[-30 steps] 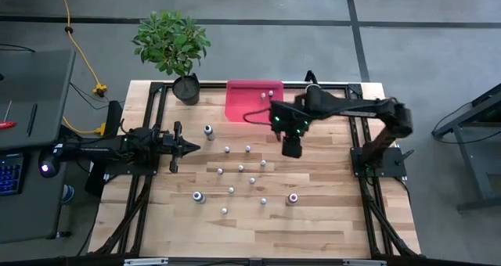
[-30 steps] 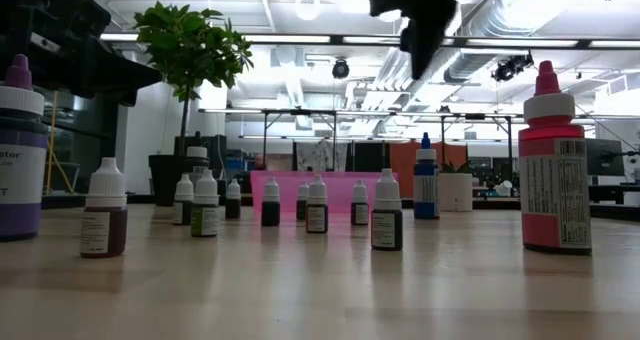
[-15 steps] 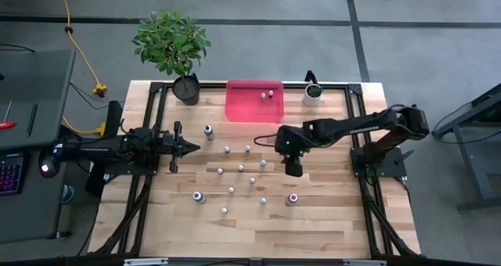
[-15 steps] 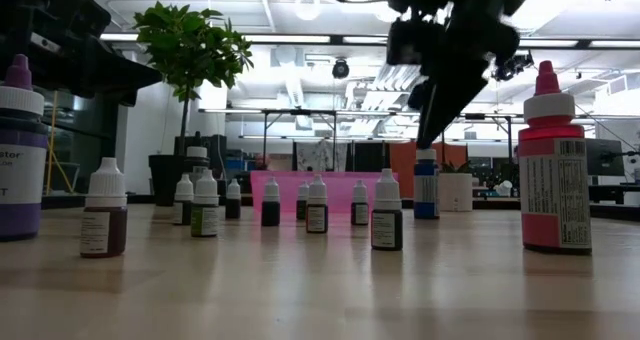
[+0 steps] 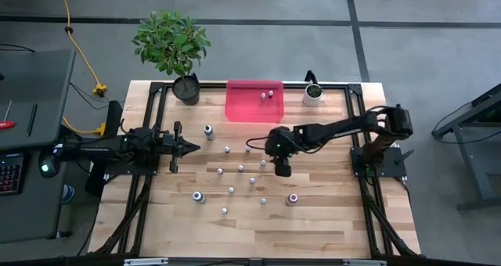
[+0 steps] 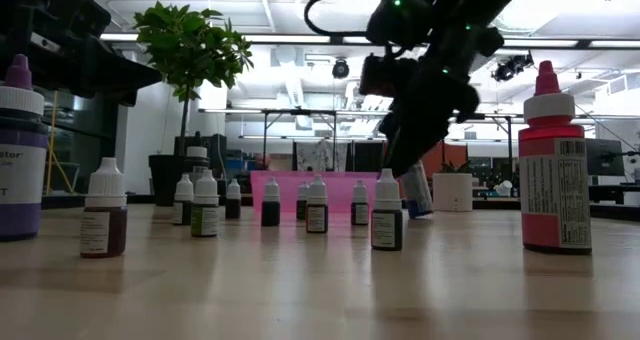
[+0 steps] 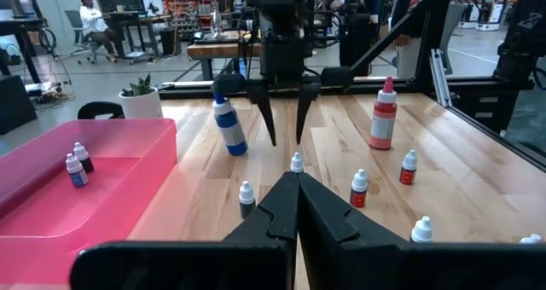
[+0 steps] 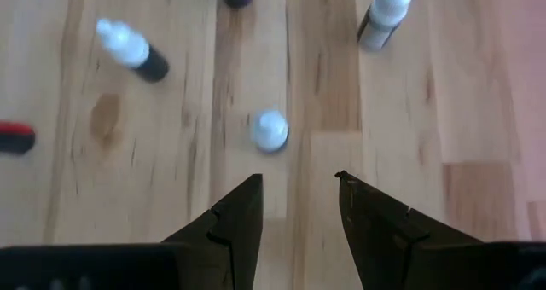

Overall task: Pick & Place food coloring
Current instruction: Put the small black food coloring bottle into the red bin, then put the large blue food coloring bottle into the red bin

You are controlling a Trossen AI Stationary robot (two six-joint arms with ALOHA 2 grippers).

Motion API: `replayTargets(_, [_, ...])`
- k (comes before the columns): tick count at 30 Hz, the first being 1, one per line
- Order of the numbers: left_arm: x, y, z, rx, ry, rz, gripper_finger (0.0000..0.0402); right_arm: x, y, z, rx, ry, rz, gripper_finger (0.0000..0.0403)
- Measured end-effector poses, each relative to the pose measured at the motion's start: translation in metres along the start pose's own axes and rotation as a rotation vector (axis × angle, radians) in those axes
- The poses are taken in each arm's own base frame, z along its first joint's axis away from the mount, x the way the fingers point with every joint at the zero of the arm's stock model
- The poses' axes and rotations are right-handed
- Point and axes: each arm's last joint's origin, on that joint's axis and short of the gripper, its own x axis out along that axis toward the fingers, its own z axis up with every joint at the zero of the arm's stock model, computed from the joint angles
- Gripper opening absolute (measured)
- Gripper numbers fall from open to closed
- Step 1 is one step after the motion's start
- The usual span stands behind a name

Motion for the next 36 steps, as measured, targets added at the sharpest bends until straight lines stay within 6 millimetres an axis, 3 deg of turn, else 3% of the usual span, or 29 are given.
replayTargets(8, [0.0, 0.0, 0.0, 0.0, 0.0, 0.0, 0.0, 0.011, 0.0, 0.013, 0.003, -0.023, 0.009, 0.0145])
replayTargets(12, [0.0, 0.0, 0.0, 0.0, 0.0, 0.0, 0.0, 0.019, 0.001, 0.008, 0.018, 0.024, 0.06, 0.0145])
replayTargets(36, [0.0, 0.0, 0.0, 0.0, 0.0, 0.0, 0.0, 0.02, 0.004, 0.011, 0.011, 0.013, 0.081, 0.0145])
